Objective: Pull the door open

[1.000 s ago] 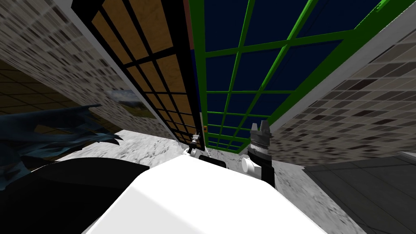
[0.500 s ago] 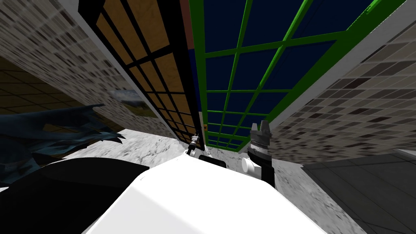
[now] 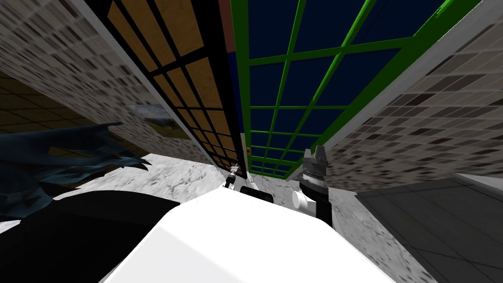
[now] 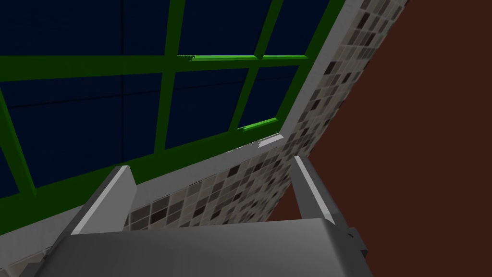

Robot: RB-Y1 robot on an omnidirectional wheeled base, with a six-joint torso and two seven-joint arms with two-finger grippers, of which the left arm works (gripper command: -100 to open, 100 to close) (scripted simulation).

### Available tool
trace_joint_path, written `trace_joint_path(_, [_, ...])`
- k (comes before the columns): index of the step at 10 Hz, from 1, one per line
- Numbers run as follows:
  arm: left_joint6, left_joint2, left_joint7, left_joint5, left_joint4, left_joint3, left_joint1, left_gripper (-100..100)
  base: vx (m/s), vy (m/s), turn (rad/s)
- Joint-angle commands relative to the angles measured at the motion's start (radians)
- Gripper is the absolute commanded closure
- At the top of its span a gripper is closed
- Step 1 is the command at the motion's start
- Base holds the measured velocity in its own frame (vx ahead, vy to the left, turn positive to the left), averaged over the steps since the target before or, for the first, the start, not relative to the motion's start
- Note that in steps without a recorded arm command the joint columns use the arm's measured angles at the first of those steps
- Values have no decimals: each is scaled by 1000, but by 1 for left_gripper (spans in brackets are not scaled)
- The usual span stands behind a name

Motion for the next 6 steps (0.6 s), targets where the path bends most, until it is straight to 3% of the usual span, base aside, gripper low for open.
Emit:
trace_joint_path(1, [-16,28,16,-11,-5,-15,-6,-100,-197,-22,-157])
trace_joint_path(2, [-16,28,16,-11,-5,-15,-6,-100,-157,-6,-43])
trace_joint_path(4, [-33,61,43,-27,-11,-38,-24,-100,-194,28,-105])
trace_joint_path(6, [-50,86,70,-43,-19,-61,-45,-100,-220,103,-133])
